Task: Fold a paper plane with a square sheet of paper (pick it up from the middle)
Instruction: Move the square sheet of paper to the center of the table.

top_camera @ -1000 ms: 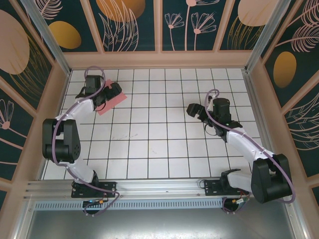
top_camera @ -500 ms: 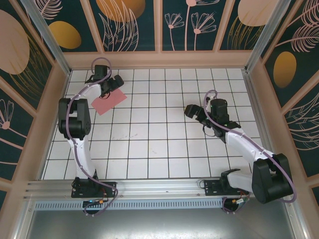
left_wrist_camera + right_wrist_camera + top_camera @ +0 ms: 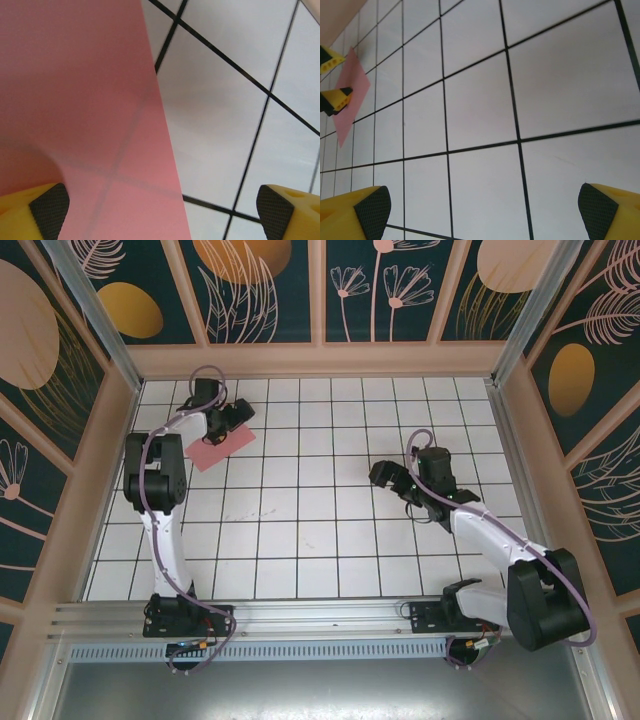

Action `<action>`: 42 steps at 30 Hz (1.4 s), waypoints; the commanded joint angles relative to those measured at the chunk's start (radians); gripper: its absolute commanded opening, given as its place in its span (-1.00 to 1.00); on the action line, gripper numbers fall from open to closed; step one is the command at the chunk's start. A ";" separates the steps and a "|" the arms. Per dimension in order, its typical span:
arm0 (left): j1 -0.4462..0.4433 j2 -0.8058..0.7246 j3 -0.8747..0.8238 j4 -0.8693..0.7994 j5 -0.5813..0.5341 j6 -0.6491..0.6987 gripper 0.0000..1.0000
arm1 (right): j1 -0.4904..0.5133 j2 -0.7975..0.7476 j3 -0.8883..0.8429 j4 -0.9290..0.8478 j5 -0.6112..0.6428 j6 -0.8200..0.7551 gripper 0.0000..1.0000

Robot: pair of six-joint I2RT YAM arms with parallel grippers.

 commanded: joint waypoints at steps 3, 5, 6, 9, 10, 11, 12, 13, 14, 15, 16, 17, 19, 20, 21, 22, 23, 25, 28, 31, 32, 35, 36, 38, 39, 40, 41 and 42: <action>-0.023 -0.095 -0.223 0.097 0.166 -0.072 0.97 | 0.010 -0.048 -0.024 -0.049 0.058 0.031 0.98; -0.042 -0.116 -0.269 0.109 0.173 -0.071 0.98 | 0.009 -0.049 -0.028 -0.051 0.066 0.034 0.98; -0.054 -0.127 -0.295 0.121 0.179 -0.073 0.97 | 0.008 -0.049 -0.027 -0.053 0.070 0.036 0.98; -0.102 -0.164 -0.365 0.165 0.205 -0.091 0.98 | 0.009 -0.038 -0.019 -0.071 0.086 0.036 0.98; -0.120 -0.179 -0.396 0.185 0.209 -0.110 0.97 | 0.010 -0.034 -0.016 -0.078 0.093 0.036 0.98; -0.139 -0.192 -0.420 0.211 0.216 -0.122 0.97 | 0.009 -0.032 -0.013 -0.083 0.098 0.036 0.98; -0.158 -0.206 -0.447 0.232 0.224 -0.138 0.97 | 0.009 -0.033 -0.012 -0.086 0.101 0.037 0.98; -0.178 -0.219 -0.468 0.251 0.227 -0.153 0.97 | 0.009 -0.034 -0.012 -0.085 0.103 0.038 0.98; -0.201 -0.233 -0.491 0.275 0.233 -0.166 0.97 | 0.009 -0.035 -0.012 -0.087 0.105 0.040 0.98; -0.226 -0.248 -0.512 0.297 0.232 -0.180 0.98 | 0.009 -0.036 -0.012 -0.090 0.109 0.042 0.98; -0.250 -0.254 -0.525 0.311 0.227 -0.191 0.97 | 0.007 -0.034 -0.012 -0.092 0.112 0.044 0.98; -0.277 -0.258 -0.536 0.321 0.225 -0.197 0.98 | 0.007 -0.035 -0.011 -0.095 0.117 0.046 0.98; -0.325 -0.261 -0.547 0.327 0.218 -0.216 0.97 | 0.009 -0.033 -0.012 -0.097 0.127 0.052 0.98; -0.351 -0.263 -0.560 0.343 0.215 -0.236 0.98 | 0.008 -0.032 -0.014 -0.097 0.127 0.054 0.98; -0.375 -0.267 -0.566 0.366 0.221 -0.252 0.97 | 0.008 -0.031 -0.013 -0.099 0.128 0.056 0.98; -0.394 -0.271 -0.589 0.385 0.225 -0.267 0.98 | 0.008 -0.031 -0.010 -0.103 0.129 0.056 0.98; -0.414 -0.274 -0.603 0.402 0.221 -0.287 0.98 | 0.008 -0.031 -0.008 -0.110 0.132 0.056 0.98; -0.452 -0.279 -0.616 0.431 0.221 -0.311 0.98 | 0.008 -0.033 -0.006 -0.120 0.140 0.060 0.98; -0.494 -0.292 -0.600 0.422 0.220 -0.314 0.98 | 0.008 -0.039 -0.009 -0.125 0.143 0.064 0.98; -0.505 -0.335 -0.586 0.415 0.213 -0.307 0.98 | 0.008 -0.042 -0.007 -0.119 0.134 0.067 0.98; -0.504 -0.356 -0.580 0.400 0.199 -0.300 0.97 | 0.009 -0.040 -0.004 -0.116 0.130 0.068 0.98; -0.504 -0.414 -0.545 0.340 0.161 -0.256 0.98 | 0.008 -0.036 0.007 -0.093 0.096 0.065 0.98; -0.504 -0.437 -0.536 0.316 0.135 -0.241 0.98 | 0.008 -0.034 0.013 -0.084 0.083 0.065 0.98; -0.503 -0.485 -0.537 0.282 0.077 -0.227 0.97 | 0.010 -0.025 0.025 -0.062 0.053 0.061 0.98; -0.504 -0.524 -0.545 0.263 0.019 -0.226 0.97 | 0.014 -0.019 0.032 -0.051 0.041 0.060 0.98; -0.504 -0.551 -0.557 0.252 -0.036 -0.227 0.98 | 0.018 -0.013 0.041 -0.043 0.037 0.061 0.97; -0.503 -0.589 -0.565 0.245 -0.092 -0.226 0.98 | 0.026 0.000 0.054 -0.033 0.030 0.058 0.97; -0.504 -0.623 -0.603 0.235 -0.146 -0.218 0.98 | 0.037 0.010 0.067 -0.022 0.024 0.052 0.97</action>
